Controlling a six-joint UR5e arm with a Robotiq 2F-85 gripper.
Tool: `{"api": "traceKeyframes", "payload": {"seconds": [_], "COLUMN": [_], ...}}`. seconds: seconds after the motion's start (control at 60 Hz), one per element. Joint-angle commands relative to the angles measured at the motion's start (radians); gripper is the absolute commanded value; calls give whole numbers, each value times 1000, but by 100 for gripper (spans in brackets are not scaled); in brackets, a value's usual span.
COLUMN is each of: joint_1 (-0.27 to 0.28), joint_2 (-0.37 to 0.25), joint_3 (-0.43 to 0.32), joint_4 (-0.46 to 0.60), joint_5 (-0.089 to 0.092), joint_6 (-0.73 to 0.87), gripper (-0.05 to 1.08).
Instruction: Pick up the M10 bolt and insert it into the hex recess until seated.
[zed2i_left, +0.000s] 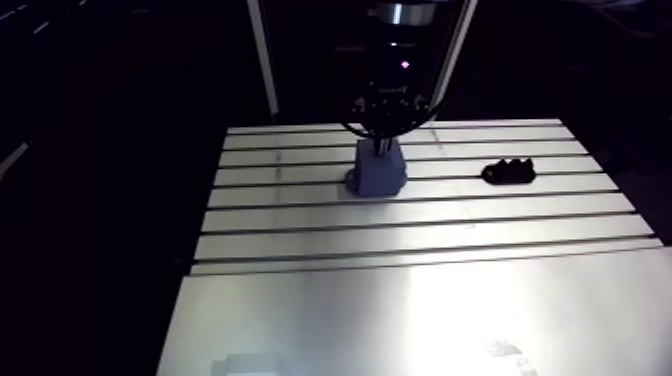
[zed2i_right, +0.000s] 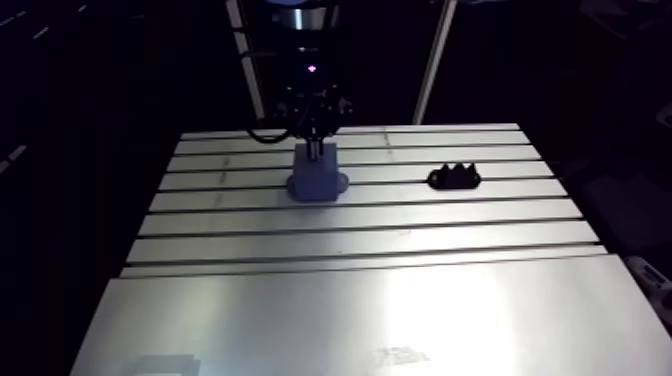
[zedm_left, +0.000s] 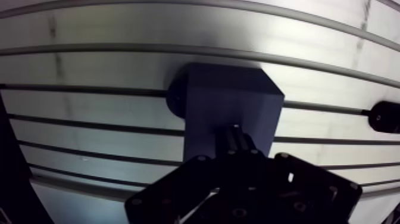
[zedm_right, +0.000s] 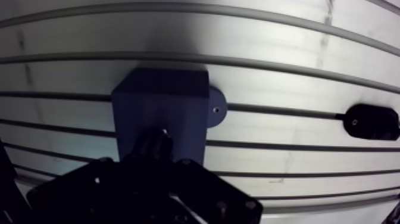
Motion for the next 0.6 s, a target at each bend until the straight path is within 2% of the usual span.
{"api": "traceKeyframes", "payload": {"seconds": [0.017, 0.233, 0.433, 0.45, 0.467, 0.483, 0.5, 0.517, 0.533, 0.55, 0.6], "joint_1": [0, 5, 3, 6, 6, 7, 7, 12, 12, 14, 13], "joint_2": [-10, -18, -30, -30, -30, -29, -29, -29, -29, -29, -29], "joint_3": [-30, -54, -67, -68, -68, -68, -68, -67, -67, -68, -63], "joint_4": [28, 85, 94, 95, 95, 95, 95, 99, 99, 105, 104], "joint_5": [21, 24, 23, 19, 19, 18, 18, 14, 14, 7, -2], "joint_6": [-1, -1, -3, -3, -3, -3, -3, -3, -3, -3, -4], "gripper": [108, 108, 105, 97, 97, 71, 71, 25, 25, 3, 1]}}
